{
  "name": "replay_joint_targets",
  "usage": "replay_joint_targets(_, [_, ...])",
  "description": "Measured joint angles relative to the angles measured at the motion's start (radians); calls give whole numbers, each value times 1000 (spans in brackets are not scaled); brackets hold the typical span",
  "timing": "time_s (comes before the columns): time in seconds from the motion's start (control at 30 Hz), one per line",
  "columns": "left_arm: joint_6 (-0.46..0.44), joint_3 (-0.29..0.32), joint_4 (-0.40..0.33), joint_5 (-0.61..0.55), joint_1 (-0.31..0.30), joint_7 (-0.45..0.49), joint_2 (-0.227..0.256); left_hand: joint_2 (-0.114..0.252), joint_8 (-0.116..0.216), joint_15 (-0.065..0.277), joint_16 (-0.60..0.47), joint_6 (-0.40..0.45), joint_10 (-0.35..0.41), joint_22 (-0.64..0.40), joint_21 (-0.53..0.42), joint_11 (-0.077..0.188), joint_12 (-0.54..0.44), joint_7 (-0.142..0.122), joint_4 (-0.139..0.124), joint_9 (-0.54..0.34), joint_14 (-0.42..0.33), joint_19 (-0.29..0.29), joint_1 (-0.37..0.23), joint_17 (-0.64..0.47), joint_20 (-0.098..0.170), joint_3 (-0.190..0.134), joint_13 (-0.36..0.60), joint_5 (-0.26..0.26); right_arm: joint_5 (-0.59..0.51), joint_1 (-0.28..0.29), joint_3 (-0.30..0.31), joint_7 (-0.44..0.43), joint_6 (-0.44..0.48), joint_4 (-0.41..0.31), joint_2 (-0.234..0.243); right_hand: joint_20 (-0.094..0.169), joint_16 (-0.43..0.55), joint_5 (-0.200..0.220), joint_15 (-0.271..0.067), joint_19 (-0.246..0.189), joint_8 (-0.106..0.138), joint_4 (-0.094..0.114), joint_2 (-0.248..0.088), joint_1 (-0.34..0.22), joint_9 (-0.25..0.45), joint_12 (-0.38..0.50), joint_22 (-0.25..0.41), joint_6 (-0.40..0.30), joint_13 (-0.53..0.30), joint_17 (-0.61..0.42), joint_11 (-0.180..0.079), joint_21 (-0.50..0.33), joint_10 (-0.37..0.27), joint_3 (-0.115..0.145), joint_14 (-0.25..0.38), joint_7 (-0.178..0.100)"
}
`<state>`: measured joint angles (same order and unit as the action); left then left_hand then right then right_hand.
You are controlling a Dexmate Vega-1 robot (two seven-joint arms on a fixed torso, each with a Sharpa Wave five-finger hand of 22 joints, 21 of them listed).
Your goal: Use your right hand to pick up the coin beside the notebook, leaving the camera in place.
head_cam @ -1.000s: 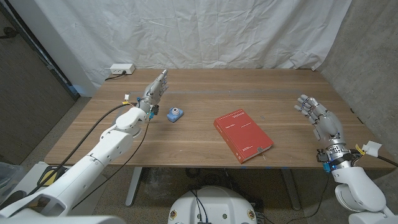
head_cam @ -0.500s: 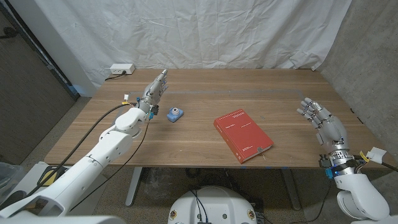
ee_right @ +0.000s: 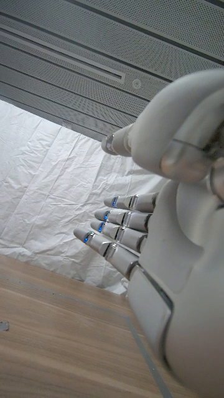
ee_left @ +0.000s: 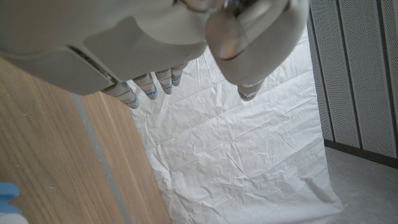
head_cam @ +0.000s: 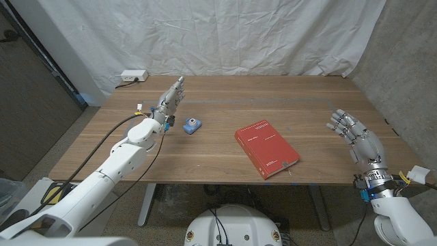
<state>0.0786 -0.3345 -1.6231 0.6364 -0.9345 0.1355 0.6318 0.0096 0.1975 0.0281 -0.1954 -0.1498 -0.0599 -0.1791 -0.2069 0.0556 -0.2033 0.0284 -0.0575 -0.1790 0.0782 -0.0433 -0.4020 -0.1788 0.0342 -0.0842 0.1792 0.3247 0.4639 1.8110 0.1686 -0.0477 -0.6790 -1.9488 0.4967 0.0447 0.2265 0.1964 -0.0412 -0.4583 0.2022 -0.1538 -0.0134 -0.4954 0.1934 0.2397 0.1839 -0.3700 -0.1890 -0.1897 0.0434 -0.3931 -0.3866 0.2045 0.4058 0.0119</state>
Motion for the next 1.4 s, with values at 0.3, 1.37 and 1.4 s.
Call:
replay_joint_targets(0.3, [0,-3,3,-1,5,0,-4,0,0,0,0,5,0,0,0,0,0,-5,0,0,0,0,0,0,0,0,0,0,-7,18,6,16,-7,-7,-5,2,0,0,0,-9,9,0,0,0,0,8,0,-28,0,0,-2,0,-29,0,11,-28])
replay_joint_targets(1.37, [-41,-15,-34,-6,9,16,4,13,0,0,0,5,0,0,0,0,0,-5,0,0,0,0,-13,0,0,0,0,-8,-75,54,-4,20,-69,19,-44,2,-16,0,0,-9,-4,8,0,0,0,8,0,2,-3,-4,-2,13,-40,0,10,-26])
replay_joint_targets(1.4, [-41,-15,-35,-6,8,17,4,13,0,-2,0,5,0,0,0,0,0,-5,0,0,-2,0,-13,0,0,0,0,-8,-79,56,-3,18,-69,18,-45,4,-20,0,2,-6,-4,8,5,-5,0,8,0,2,-4,-4,-2,13,-40,0,3,-26])
